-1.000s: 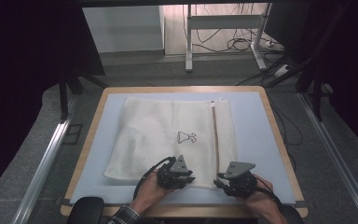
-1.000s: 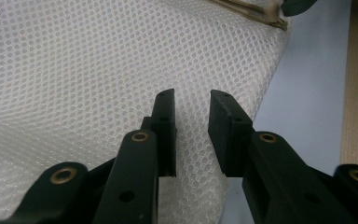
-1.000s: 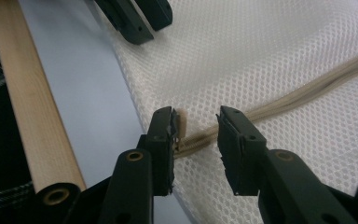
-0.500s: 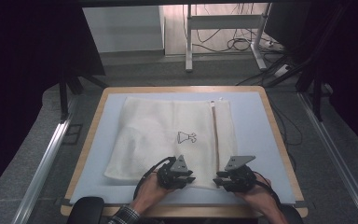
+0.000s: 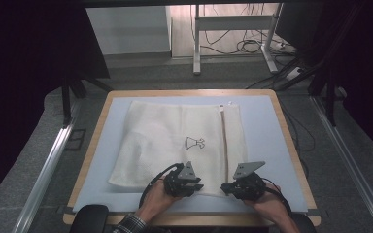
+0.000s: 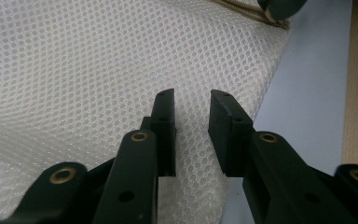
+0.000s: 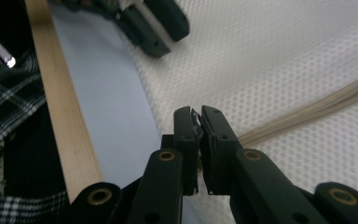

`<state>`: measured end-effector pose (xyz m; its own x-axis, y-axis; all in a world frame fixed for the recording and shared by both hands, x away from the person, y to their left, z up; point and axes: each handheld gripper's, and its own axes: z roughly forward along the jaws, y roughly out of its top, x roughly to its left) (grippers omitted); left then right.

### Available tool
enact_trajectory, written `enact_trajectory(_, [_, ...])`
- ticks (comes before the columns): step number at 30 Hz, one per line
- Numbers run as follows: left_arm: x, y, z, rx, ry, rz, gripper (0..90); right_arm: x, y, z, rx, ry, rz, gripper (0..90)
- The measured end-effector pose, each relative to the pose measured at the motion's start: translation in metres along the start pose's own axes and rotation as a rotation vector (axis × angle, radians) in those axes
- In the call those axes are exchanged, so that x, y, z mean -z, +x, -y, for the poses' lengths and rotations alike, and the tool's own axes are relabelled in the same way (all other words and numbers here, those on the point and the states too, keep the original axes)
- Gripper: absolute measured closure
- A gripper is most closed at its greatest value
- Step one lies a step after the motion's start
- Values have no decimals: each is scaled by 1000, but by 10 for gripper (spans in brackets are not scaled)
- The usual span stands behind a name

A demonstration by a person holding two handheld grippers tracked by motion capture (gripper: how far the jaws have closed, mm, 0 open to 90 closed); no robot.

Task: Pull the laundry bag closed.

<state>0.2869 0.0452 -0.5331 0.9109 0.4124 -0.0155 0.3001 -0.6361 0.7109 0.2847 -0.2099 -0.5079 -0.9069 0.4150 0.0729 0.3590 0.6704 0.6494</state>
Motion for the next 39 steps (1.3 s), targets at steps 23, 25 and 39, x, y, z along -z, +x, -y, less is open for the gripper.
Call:
enact_trajectory(23, [-17, -15, -22, -33, -39, 73, 803, 1, 1, 1, -24, 16, 23, 850])
enact_trajectory(25, [-21, -18, -24, -52, -38, 76, 817, 2, 0, 1, -30, 13, 22, 850])
enact_trajectory(39, [-30, -26, -22, -56, -59, 109, 898, 1, -3, 0, -40, 19, 34, 857])
